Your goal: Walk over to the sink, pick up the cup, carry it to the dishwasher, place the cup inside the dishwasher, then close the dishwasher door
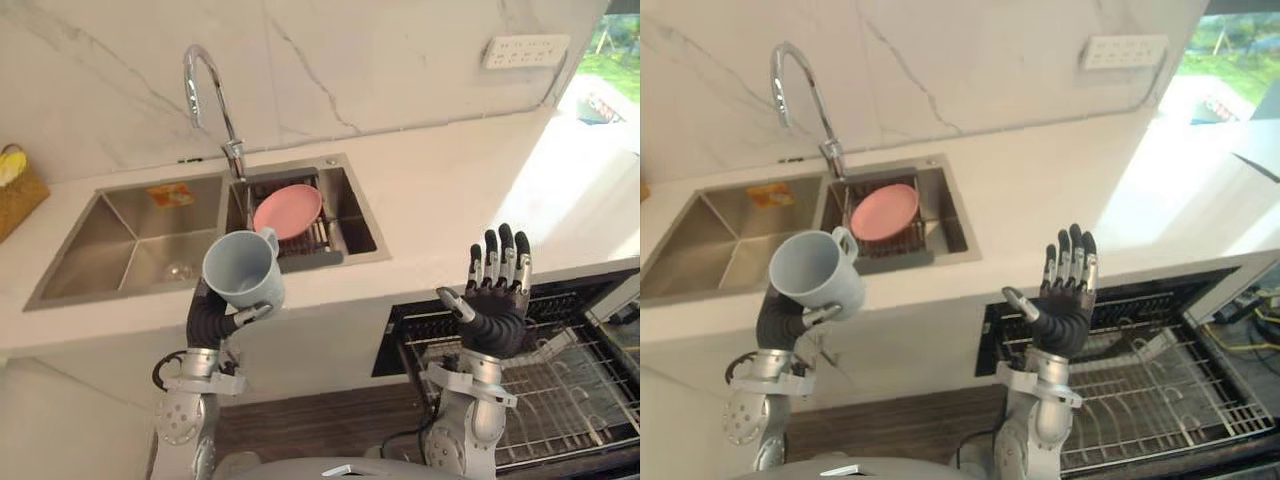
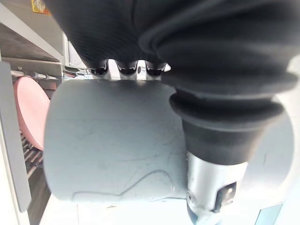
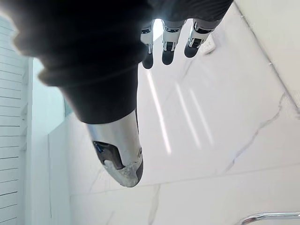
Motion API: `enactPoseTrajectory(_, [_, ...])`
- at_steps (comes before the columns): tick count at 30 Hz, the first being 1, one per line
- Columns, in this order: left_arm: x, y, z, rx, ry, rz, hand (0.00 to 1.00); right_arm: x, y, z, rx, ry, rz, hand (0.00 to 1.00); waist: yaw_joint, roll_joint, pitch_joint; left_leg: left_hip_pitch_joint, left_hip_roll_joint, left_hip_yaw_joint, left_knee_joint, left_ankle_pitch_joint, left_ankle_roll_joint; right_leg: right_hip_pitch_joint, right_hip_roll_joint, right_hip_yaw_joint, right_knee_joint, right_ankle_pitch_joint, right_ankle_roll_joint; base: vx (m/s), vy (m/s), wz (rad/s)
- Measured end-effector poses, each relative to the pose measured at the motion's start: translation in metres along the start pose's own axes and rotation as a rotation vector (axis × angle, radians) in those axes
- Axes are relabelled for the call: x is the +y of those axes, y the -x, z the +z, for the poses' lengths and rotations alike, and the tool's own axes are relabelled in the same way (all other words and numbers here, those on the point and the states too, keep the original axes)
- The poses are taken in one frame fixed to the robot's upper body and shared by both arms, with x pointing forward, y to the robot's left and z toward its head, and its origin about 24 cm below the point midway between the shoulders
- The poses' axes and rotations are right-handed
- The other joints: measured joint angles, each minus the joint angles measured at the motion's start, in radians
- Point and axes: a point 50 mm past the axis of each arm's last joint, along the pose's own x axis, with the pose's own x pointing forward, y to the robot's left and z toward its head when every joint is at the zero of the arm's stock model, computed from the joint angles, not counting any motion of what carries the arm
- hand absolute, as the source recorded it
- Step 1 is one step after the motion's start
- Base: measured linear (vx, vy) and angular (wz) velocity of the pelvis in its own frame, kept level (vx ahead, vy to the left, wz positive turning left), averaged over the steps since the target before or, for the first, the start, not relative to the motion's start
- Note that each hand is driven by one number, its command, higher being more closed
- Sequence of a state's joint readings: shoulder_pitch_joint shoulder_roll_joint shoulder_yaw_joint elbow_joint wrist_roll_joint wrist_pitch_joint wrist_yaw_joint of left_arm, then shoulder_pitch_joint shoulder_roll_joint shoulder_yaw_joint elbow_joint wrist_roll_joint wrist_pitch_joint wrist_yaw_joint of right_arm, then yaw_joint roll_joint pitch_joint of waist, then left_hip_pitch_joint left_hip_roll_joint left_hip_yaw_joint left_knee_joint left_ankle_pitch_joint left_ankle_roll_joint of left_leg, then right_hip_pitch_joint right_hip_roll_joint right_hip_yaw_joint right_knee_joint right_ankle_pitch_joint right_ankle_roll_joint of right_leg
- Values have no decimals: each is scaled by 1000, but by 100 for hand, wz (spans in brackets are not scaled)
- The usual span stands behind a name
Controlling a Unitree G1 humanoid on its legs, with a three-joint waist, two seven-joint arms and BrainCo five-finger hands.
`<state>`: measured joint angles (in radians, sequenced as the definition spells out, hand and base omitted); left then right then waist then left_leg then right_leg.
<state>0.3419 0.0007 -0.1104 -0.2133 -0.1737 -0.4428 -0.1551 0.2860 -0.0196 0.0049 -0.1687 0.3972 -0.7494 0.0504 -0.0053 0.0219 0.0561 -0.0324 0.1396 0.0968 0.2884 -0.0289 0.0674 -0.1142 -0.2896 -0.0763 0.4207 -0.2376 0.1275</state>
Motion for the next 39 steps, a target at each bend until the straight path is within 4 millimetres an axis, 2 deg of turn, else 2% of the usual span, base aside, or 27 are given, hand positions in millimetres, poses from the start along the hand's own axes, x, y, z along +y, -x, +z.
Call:
enactPoseTrajectory(1, [-4, 0, -4, 10, 24, -7, 100, -9, 0, -6, 32, 45, -12, 0, -6, 18, -17, 7, -29, -12, -9, -25, -89, -1, -27, 21, -13, 12, 33, 71, 384, -5])
enactPoseTrajectory(2, [-4, -1, -7, 17, 34, -11, 100, -11, 1, -10, 49, 51, -25, 0, -17, 19, -20, 4, -46, -6, -18, -27, -91, 3, -39, 23, -25, 16, 31, 64, 473, 17])
enactPoseTrajectory(3, [-4, -5, -8, 14, 34, -39, 100, -15, 3, -13, 63, 56, -75, 0, -32, 5, -16, 3, -78, -6, -43, -27, -91, 8, -52, 27, -55, 32, 32, 39, 319, 36])
enactPoseTrajectory(4, [-4, -8, -8, 7, 34, -61, 100, -20, 5, -15, 68, 65, -124, 0, -32, -5, -9, 10, -99, -7, -75, -28, -93, 14, -67, 30, -92, 61, 45, -25, 242, 23])
enactPoseTrajectory(8, [-2, -7, -10, 19, 43, -82, 100, -34, 5, -13, 59, 118, -189, 0, -41, -7, -6, 62, -113, -11, -152, -58, -145, 77, -70, 13, -211, 136, 89, -15, 180, -10])
enactPoseTrajectory(11, [1, -6, -9, 21, 33, -97, 100, -39, 10, -14, 66, 126, -243, 0, -52, -19, -6, 86, -118, 22, -173, -68, -148, 97, -67, 16, -279, 176, 72, -49, 93, -34])
enactPoseTrajectory(14, [1, -9, -8, 11, 29, -106, 100, -41, 11, -14, 61, 127, -277, 0, -56, -27, -2, 86, -99, 75, -170, -88, -160, 79, -52, 17, -328, 218, 28, -48, 36, -58])
enactPoseTrajectory(18, [10, -14, -3, -17, 13, -23, 100, -36, 7, -14, 52, 113, -244, 0, -51, -11, -14, 91, -28, 190, -166, -100, -180, 39, -27, -131, -389, 312, -104, 19, -18, -92])
enactPoseTrajectory(19, [16, -15, -2, -24, 4, 39, 100, -33, 4, -15, 44, 100, -209, 0, -48, -11, -15, 101, -1, 229, -165, -98, -196, 31, -7, -175, -406, 369, -106, 123, -87, -125])
enactPoseTrajectory(20, [21, -16, -1, -31, -2, 94, 100, -28, 0, -15, 35, 85, -164, 0, -51, -12, -14, 106, 22, 235, -160, -98, -205, 25, 17, -213, -421, 407, -66, 118, -108, -108])
enactPoseTrajectory(23, [20, -30, 6, -89, 16, 166, 100, -24, -7, -5, -25, 68, -111, 0, -55, 1, -8, 109, 56, 226, -159, -111, -223, 30, 61, -216, -470, 433, -9, 68, -122, -55])
enactPoseTrajectory(26, [13, -46, 15, -165, 62, 227, 100, -23, -13, 1, -60, 5, -83, 0, -58, 21, 11, 108, 74, 195, -150, -110, -223, 54, 79, -237, -482, 427, 7, 16, -68, 9])
enactPoseTrajectory(29, [16, -49, 21, -207, 67, 276, 100, -24, -18, 0, -71, -62, -59, 0, -54, 30, 35, 106, 82, 180, -129, -115, -215, 59, 80, -241, -459, 398, 6, -31, -35, 12])
enactPoseTrajectory(32, [24, -47, 25, -240, 57, 351, 100, -20, -24, -2, -62, -122, 8, 0, -41, 28, 66, 97, 91, 178, -51, -123, -140, 56, 80, -227, -425, 363, 6, -54, -27, -6])
enactPoseTrajectory(33, [28, -46, 26, -250, 48, 378, 100, -17, -25, -4, -55, -133, 39, 0, -39, 16, 75, 71, 91, 177, 12, -114, -75, 64, 80, -213, -446, 353, -2, -54, -76, -5])
enactPoseTrajectory(34, [29, -45, 26, -257, 52, 393, 100, -14, -27, -1, -61, -138, 71, 0, -31, 28, 81, 36, 106, 162, 67, -95, -45, 76, 96, -209, -434, 335, -21, -15, -94, 2])
enactPoseTrajectory(35, [28, -46, 27, -264, 56, 392, 100, -12, -29, 1, -73, -147, 90, 0, -30, 41, 92, 24, 118, 132, 94, -95, -47, 64, 110, -207, -363, 314, -39, 80, -132, 7])
enactPoseTrajectory(36, [30, -43, 26, -256, 43, 397, 100, -10, -31, 3, -75, -149, 125, 0, -31, 41, 103, 10, 117, 84, 147, -79, -58, 62, 113, -194, -332, 283, -37, 76, -137, -20])
enactPoseTrajectory(37, [33, -37, 24, -239, 36, 411, 100, -3, -32, 0, -54, -176, 164, 0, -15, 32, 108, -10, 111, 59, 202, -45, -57, 76, 116, -159, -349, 285, -47, 51, -134, -39])
enactPoseTrajectory(38, [34, -34, 23, -231, 31, 418, 100, 0, -32, -1, -45, -192, 182, 0, -8, 25, 110, -15, 106, 44, 213, -63, -81, 82, 111, -144, -362, 284, -45, 11, -41, -61])
enactPoseTrajectory(39, [33, -32, 24, -230, 30, 418, 100, 4, -33, 0, -46, -204, 206, 0, -4, 31, 107, -17, 66, 11, 177, -115, -117, 81, 103, -123, -370, 286, -48, 18, 36, -42])
